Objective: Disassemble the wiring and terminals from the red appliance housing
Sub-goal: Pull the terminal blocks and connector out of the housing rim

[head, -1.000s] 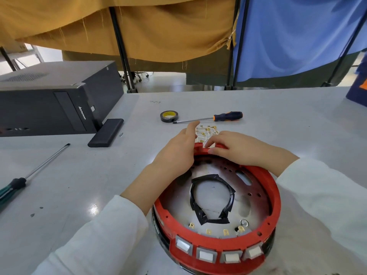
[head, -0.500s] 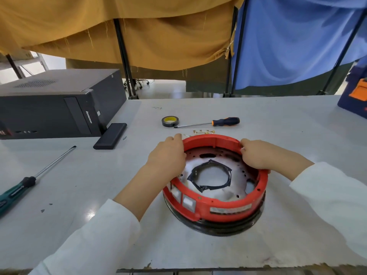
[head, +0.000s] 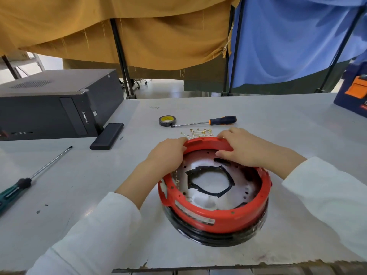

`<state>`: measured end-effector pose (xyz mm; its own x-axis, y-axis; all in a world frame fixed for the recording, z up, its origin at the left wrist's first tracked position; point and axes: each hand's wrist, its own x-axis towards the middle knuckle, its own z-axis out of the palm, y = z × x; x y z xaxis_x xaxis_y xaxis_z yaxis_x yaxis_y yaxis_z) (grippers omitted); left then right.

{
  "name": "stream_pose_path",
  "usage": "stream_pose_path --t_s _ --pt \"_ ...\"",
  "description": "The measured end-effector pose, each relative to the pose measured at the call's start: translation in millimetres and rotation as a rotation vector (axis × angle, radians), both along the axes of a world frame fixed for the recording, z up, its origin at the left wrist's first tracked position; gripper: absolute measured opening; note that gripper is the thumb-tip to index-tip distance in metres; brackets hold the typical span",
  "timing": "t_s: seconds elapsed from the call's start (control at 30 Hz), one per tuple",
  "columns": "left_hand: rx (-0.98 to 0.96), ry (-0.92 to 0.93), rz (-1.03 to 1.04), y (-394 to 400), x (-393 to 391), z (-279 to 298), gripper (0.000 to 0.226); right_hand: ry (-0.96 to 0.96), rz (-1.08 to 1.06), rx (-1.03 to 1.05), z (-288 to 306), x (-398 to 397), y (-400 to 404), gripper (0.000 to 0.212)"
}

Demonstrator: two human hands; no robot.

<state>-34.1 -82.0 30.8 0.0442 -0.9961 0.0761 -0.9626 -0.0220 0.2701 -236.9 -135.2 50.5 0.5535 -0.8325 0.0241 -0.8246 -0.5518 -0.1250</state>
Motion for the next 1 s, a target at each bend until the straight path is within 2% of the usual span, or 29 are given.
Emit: stream_pose_path --t_s 0.13,0.23,0.3,0.43,0.53,0.6,0.8,0.9,1.0 --pt "-0.033 0.096 -0.100 -6.8 3.3 0.9 0.038 -0.135 0.155 0.023 -8.1 7.8 -0.5 0.048" --pt "-0.036 0.135 -0.145 -8.2 2.9 1.1 0.037 -0.147 0.132 -0.019 -14.3 12.4 -0.9 0.038" --pt "-0.048 0.136 -0.098 -7.5 4.6 1.4 0.037 -0.156 0.076 -0.045 -16.1 12.2 -1.0 0.031" --pt "-0.015 0.126 -0.009 -3.5 11.0 -0.4 0.053 -0.054 0.000 -0.128 -18.6 7.0 1.2 0.022" --pt "0.011 0.075 0.023 0.0 10.0 -1.1 0.057 0.041 -0.066 -0.133 -15.9 4.3 4.9 0.035" --pt "0.004 0.027 0.029 1.4 8.0 0.3 0.054 0.087 -0.121 -0.111 -12.9 3.2 7.0 0.041" --pt "-0.026 -0.043 0.037 -0.3 0.1 -1.5 0.034 0.244 -0.282 0.000 -2.5 -0.2 10.6 0.030" --pt "-0.062 0.071 -0.053 -2.8 -5.6 -4.9 0.036 0.224 -0.204 -0.107 0.2 2.4 9.3 0.039" --pt "-0.066 0.201 -0.216 -3.8 -14.6 -3.0 0.038 -0.007 0.047 -0.094 -1.1 12.3 5.1 0.047"
